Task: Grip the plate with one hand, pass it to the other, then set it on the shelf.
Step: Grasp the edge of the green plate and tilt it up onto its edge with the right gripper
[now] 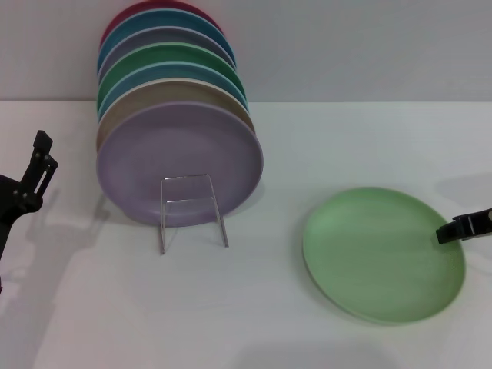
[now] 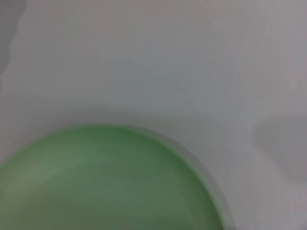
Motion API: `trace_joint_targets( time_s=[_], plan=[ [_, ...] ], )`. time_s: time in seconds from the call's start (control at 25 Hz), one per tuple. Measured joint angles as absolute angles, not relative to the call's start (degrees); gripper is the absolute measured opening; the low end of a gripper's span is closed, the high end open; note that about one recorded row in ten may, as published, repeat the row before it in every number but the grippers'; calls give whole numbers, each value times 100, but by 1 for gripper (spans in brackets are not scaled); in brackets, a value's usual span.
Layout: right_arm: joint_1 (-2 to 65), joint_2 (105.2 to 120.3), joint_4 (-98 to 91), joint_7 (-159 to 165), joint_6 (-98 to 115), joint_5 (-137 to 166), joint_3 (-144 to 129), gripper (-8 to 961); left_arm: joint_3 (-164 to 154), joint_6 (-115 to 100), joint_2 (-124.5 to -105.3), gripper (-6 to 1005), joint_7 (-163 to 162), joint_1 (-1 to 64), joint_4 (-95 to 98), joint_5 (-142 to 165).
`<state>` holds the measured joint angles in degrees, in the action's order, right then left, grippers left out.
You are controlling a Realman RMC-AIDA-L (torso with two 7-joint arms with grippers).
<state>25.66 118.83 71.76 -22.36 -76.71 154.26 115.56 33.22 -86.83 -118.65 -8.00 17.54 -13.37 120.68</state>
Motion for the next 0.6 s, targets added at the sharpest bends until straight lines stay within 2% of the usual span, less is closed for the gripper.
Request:
trace_joint_targets(
  time_s=[0.32,0.52,0.6],
  plan=[
    [2594,11882,7051,-2258,-7664,15424,11552,379,3322,-8693,-11865,804,-800,1740,-1353,12067],
    [2611,11882,7018,-2366,-7664,15420,11573,382,3322,-8693,-11865,803,-800,1740,-1363,12068],
    [2611,11883,7016,-2377,-7664,15418,11570,314,3323,-8693,-11865,803,-800,1740,-1363,12068]
  ],
)
